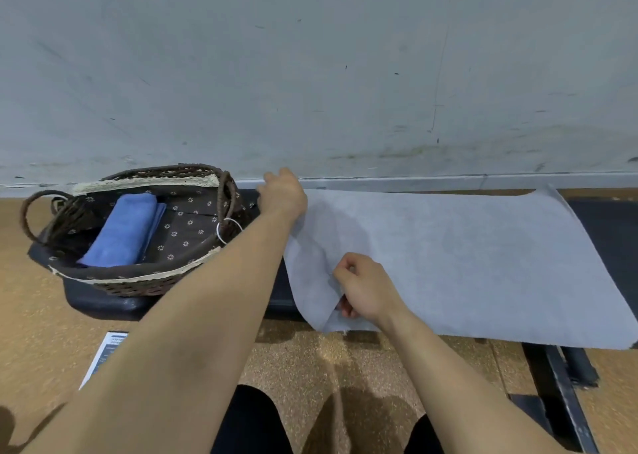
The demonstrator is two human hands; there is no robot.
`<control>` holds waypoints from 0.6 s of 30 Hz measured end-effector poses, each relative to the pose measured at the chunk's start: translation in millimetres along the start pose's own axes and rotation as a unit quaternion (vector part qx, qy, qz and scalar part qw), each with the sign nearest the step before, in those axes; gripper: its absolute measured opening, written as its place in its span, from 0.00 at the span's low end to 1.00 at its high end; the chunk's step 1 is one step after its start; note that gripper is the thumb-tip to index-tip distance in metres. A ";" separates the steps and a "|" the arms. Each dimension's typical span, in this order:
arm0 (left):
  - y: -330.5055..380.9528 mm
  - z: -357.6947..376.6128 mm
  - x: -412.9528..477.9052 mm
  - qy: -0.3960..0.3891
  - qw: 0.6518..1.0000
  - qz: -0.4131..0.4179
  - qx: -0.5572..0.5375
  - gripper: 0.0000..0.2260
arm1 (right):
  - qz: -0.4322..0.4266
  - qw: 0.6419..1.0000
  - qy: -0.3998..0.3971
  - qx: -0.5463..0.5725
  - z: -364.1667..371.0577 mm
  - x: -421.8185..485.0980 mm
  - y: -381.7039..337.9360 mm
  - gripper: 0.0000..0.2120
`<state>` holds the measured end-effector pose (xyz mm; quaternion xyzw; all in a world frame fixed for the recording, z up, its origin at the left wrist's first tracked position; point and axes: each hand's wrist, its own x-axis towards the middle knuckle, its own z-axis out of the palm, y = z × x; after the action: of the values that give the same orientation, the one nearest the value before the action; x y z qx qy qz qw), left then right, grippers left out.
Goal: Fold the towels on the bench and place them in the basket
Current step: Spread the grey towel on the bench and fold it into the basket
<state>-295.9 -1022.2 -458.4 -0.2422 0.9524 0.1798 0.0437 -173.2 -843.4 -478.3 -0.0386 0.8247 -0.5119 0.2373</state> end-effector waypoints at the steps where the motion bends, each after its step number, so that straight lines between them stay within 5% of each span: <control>1: -1.3 0.1 7.3 -0.005 1.000 -0.011 0.020 0.18 | 0.003 1.000 -0.009 0.011 -2.1 1.9 0.3 0.10; 6: -10.3 5.9 28.7 0.039 0.999 0.001 0.033 0.15 | -0.019 0.999 -0.023 0.018 -3.8 6.9 9.6 0.15; 10: -5.7 2.1 31.5 0.048 0.999 -0.002 0.017 0.15 | -0.032 0.999 -0.027 0.016 -4.3 6.8 11.2 0.09; 18: 34.3 -31.7 10.5 0.012 0.996 0.065 -0.059 0.12 | -0.084 0.991 0.067 -0.081 -47.4 -17.2 3.3 0.06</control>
<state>-321.3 -1010.3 -419.6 -0.1844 0.9544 0.2349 0.0062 -177.9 -797.4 -457.9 -0.0921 0.8713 -0.4630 0.1342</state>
